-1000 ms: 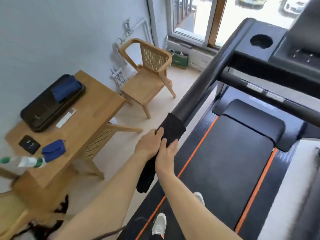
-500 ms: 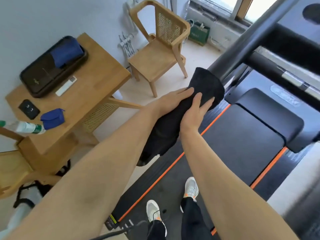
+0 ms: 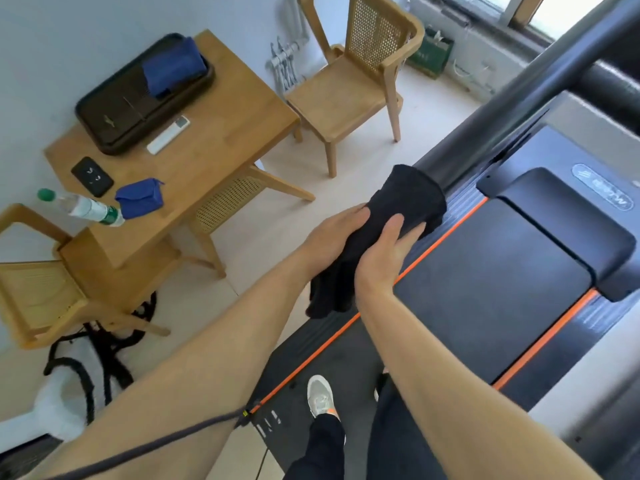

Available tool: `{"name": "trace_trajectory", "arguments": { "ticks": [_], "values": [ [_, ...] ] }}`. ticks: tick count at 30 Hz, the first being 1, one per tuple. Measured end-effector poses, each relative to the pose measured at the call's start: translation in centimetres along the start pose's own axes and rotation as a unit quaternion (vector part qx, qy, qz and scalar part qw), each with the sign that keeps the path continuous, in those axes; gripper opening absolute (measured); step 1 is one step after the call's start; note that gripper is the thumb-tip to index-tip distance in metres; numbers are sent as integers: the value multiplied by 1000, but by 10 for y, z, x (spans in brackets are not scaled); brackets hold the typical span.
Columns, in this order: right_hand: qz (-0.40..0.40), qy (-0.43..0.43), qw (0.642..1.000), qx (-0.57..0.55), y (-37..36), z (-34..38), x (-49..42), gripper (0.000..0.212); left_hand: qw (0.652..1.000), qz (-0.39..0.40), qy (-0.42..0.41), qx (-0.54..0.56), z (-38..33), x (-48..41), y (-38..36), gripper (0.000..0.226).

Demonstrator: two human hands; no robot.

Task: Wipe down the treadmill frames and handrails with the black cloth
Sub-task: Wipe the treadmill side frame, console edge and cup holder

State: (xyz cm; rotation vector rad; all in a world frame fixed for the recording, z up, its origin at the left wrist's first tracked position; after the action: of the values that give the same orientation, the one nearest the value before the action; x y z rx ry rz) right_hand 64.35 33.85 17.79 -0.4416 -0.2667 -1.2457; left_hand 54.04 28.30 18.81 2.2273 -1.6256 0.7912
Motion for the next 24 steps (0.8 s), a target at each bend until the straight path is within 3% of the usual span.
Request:
{"name": "trace_trajectory", "arguments": {
  "ticks": [5,8,12,14,16,19,22,23,24],
  "values": [
    [-55,29,993,101,12,50,-54,74,994,70,79,25,-30,-34,-15,43],
    [-46,88,978,186,7,59,-48,75,996,69,35,54,-17,-30,-10,41],
    [-29,143,926,348,-12,63,-24,75,994,-71,-49,65,6,-4,10,43],
    [-13,186,881,436,-25,63,-10,70,979,-159,-73,107,28,11,11,47],
    [16,287,810,512,-40,59,10,55,958,-216,-114,147,51,24,6,45],
    [77,442,709,544,-50,49,32,36,947,-213,-145,192,70,33,-7,25],
    [103,577,611,532,-40,40,38,38,963,-156,-143,168,71,27,-5,25],
    [100,599,608,511,-35,39,37,40,967,-133,-141,168,72,21,-1,27],
    [94,596,630,489,-32,39,34,42,971,-113,-131,164,69,18,3,31]
  ]
}}
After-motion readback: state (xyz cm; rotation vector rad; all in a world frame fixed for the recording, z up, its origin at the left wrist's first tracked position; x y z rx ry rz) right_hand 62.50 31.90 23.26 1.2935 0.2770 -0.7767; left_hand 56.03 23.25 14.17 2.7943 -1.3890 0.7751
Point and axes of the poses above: each hand's wrist, its own x-axis away from the middle knuckle, its own y-axis out of the back of the hand, z = x × y, the point moved 9 cm from there along -x, towards the middle knuckle, and after that the axes turned 11 degrees about z, right-handed, at the moved point
